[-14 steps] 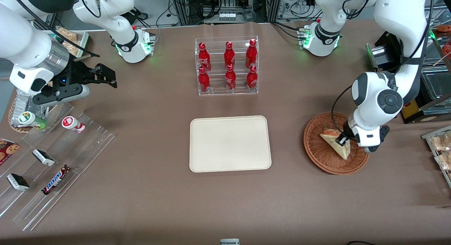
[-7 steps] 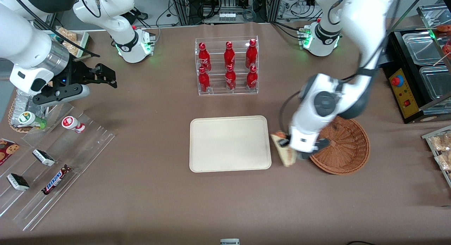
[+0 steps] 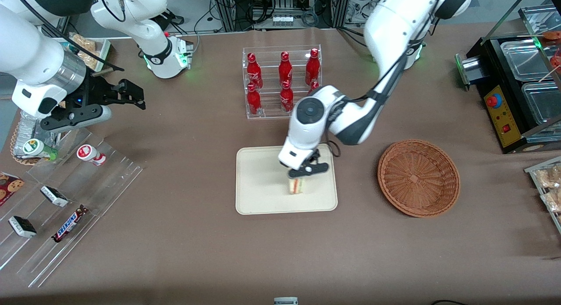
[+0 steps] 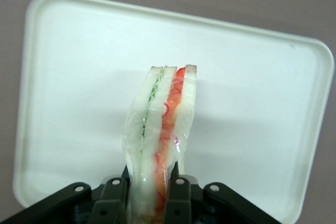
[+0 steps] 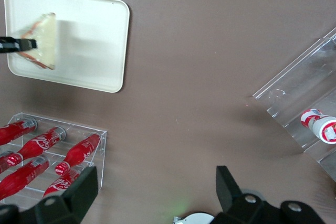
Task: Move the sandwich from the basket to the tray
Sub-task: 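Lift the sandwich and carry it over the cream tray, then lower the sandwich onto the tray and open the left gripper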
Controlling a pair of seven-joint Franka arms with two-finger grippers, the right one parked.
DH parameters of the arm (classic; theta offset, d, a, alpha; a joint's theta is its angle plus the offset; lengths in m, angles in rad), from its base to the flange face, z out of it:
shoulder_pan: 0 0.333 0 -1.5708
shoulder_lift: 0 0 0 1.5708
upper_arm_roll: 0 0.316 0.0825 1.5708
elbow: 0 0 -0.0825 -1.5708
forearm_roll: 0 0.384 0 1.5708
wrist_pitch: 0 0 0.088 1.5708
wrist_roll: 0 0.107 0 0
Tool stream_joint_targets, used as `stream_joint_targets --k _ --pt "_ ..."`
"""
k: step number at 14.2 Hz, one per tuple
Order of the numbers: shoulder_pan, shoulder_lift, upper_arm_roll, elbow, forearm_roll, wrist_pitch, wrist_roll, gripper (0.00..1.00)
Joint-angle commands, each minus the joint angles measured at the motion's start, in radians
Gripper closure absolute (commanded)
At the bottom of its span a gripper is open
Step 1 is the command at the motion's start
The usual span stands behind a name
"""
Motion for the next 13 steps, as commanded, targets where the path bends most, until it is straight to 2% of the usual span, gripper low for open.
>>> stream_joint_targets --k 1,2,4,6,7,8,9,13 --pt "-0.063 0.050 0.045 0.062 0.078 -0.002 -0.084 0.98" --pt "-0.067 0.062 0.045 0.064 0.105 0.010 -0.106 0.98" --pt "-0.079 0.081 0.043 0.061 0.116 0.045 -0.137 0.96" --pt "-0.082 0.099 0.045 0.061 0.116 0.060 -0.140 0.88" --pt "-0.082 0.101 0.043 0.059 0.116 0.063 -0.140 0.71" --pt "-0.082 0.101 0.043 0.059 0.115 0.068 -0.139 0.27" --pt "-0.082 0.096 0.043 0.059 0.116 0.068 -0.137 0.00" --pt "-0.061 -0.043 0.042 0.059 0.105 -0.028 -0.126 0.00"
